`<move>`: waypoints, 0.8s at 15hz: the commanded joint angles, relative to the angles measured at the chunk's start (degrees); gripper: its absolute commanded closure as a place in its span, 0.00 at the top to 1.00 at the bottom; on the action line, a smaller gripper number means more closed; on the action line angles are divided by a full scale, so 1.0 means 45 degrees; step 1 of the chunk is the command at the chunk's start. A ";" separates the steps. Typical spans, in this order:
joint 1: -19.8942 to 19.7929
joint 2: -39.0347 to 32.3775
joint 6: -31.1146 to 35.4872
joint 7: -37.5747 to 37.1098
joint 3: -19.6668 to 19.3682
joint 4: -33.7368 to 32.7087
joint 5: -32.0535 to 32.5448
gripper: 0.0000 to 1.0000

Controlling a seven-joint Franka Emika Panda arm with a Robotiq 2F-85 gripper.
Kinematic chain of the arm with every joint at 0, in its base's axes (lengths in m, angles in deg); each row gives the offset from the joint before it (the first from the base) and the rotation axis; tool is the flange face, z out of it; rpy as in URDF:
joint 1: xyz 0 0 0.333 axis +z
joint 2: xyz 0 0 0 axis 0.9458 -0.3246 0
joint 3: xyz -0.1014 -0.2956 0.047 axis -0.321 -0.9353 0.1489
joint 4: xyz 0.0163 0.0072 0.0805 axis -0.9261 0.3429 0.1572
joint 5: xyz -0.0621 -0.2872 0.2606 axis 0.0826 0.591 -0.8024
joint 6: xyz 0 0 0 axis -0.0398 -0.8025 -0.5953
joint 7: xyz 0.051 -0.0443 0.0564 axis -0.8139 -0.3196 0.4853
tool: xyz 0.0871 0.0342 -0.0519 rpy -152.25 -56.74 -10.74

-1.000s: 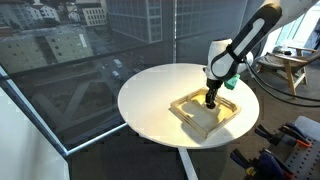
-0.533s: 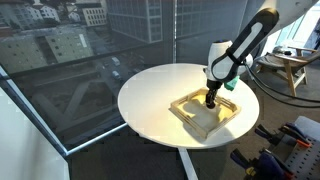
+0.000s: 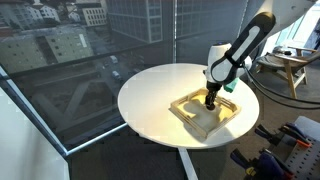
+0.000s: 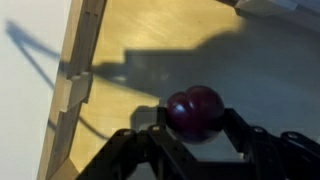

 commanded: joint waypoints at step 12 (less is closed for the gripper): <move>0.0019 -0.0213 0.0097 -0.0537 -0.0085 -0.0248 0.0420 1.00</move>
